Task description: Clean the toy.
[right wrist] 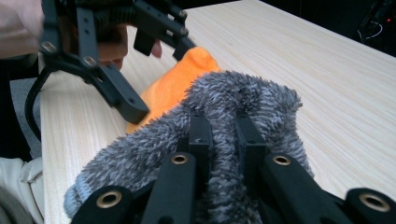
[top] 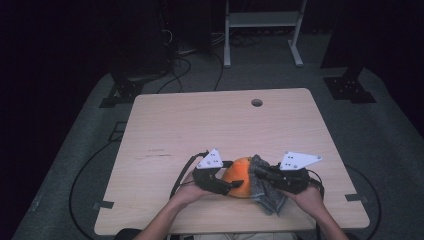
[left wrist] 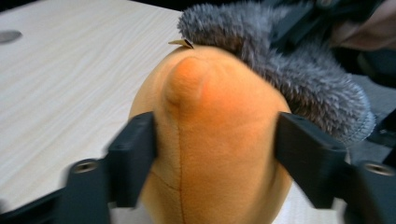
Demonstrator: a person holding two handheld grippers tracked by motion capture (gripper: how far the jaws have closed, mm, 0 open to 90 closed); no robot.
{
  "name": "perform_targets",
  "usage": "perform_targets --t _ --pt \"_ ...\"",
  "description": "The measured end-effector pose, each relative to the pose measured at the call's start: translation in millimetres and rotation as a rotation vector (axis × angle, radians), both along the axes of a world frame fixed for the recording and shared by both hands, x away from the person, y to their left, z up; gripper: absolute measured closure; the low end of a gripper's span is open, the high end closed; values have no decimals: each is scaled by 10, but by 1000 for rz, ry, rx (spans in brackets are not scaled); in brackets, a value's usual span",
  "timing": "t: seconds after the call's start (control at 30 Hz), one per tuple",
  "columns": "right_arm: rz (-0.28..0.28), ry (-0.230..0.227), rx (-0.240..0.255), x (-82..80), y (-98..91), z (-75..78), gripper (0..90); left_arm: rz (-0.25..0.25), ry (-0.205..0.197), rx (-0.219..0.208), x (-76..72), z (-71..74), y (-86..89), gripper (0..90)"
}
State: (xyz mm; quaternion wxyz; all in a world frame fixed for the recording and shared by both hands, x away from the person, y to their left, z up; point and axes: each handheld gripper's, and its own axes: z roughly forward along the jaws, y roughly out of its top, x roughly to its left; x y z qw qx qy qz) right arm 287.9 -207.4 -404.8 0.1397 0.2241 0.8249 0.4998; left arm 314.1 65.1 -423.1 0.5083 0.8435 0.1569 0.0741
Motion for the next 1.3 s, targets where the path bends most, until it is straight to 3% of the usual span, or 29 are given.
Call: perform_targets --t 0.1,0.2,0.3,0.37,0.43,0.47,0.53,0.73,0.83,0.93,1.0,1.1,1.3 --pt "16 -25 33 -31 -4 95 793 -56 -73 40 -67 -1 -13 425" --pt "38 -52 11 -33 54 174 794 -88 -111 77 -105 13 -16 444" --pt "25 -18 21 28 38 117 793 -74 -90 79 -70 10 32 440" --pt "5 -6 37 41 36 64 794 -54 -59 80 -46 52 32 364" --pt "6 -3 40 27 69 39 794 -36 -17 40 -28 93 19 249" --pt "18 6 50 25 91 31 794 -35 -7 22 -29 101 14 240" --pt "28 5 46 21 118 25 794 -41 -39 39 -45 92 4 297" --pt "-14 31 22 85 -27 -55 795 -34 -47 58 -18 37 90 393" --pt "-38 75 47 119 -106 -129 795 -18 -14 57 18 51 115 371" --pt "-36 68 45 105 -73 -126 795 -13 9 36 14 123 93 258" --pt "-30 69 52 100 -52 -122 795 -22 13 17 0 144 76 249" --pt "-12 58 47 68 -3 -118 795 -24 -4 52 6 106 68 276" --pt "14 70 42 -51 32 -160 795 35 41 35 81 84 168 272"
